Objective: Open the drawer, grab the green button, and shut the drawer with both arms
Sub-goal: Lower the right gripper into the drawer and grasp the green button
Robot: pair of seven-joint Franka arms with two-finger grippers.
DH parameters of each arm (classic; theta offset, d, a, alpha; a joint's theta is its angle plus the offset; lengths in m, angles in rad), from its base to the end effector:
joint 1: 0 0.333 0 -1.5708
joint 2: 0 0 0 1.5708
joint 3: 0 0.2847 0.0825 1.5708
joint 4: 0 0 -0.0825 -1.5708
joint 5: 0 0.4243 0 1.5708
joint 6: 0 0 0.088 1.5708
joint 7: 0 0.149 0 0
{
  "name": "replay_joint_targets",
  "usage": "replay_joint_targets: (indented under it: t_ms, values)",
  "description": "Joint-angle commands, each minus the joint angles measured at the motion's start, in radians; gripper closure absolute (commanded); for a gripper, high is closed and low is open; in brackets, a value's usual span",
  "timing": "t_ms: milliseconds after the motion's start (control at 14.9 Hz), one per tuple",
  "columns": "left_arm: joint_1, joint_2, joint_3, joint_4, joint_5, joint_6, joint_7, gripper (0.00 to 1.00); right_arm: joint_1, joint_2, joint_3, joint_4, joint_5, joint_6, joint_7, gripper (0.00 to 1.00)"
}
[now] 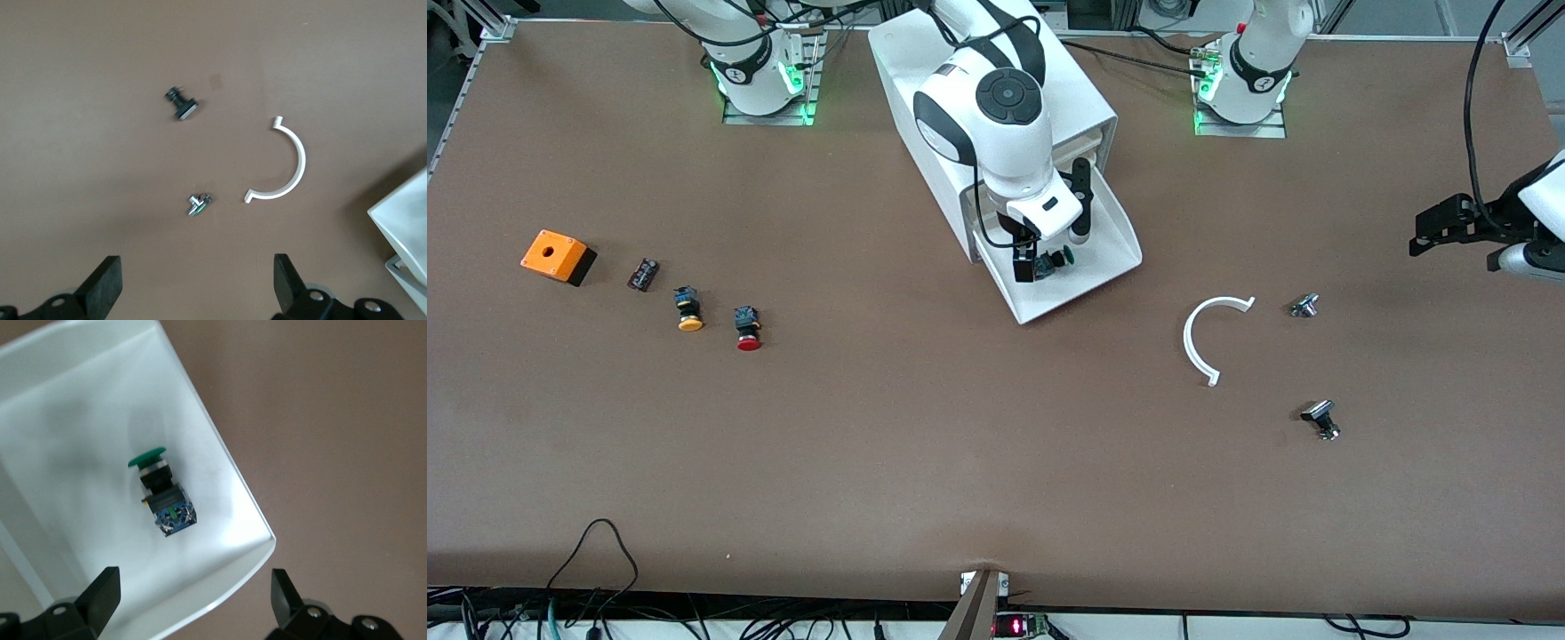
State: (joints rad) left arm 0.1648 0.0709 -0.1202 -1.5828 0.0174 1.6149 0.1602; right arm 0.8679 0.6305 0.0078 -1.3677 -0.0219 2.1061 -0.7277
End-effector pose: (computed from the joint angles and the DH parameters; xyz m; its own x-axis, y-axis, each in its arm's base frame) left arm 0.6134 0.0316 0.5062 0.9925 -0.1162 -0.0392 -0.1164 -0.9932 -0.0026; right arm 0.4878 0.5807 0.2749 -0.0438 0.9966 0.0702 0.9958 0.0379 0.0830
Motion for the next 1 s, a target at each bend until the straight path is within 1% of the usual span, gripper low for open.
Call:
replay_joint_targets:
  t_ms: [0,134,201,268,335,402,938]
  values:
    - [-0.013,0.032,-0.004,0.035,0.050,-0.032,-0.093,0.00,0.016,0.041,-0.006,0.033,-0.023,-0.003,-0.088,0.00]
    - [-0.011,0.036,-0.004,0.035,0.050,-0.032,-0.094,0.00,0.023,0.057,-0.005,0.036,-0.026,0.024,-0.091,0.00]
    - [-0.010,0.040,-0.004,0.035,0.050,-0.032,-0.094,0.00,0.023,0.066,-0.003,0.036,-0.042,0.043,-0.113,0.00]
    - [-0.010,0.040,-0.004,0.035,0.050,-0.032,-0.094,0.00,0.023,0.077,-0.003,0.036,-0.059,0.067,-0.171,0.00]
    - [-0.010,0.040,-0.004,0.035,0.050,-0.032,-0.094,0.00,0.023,0.083,-0.003,0.036,-0.058,0.087,-0.223,0.00]
    - [-0.010,0.040,-0.004,0.035,0.050,-0.032,-0.094,0.00,0.023,0.087,0.001,0.036,-0.058,0.089,-0.236,0.00]
    - [-0.007,0.041,-0.004,0.038,0.050,-0.033,-0.099,0.00,0.042,0.130,0.015,0.035,-0.062,0.098,-0.237,0.00]
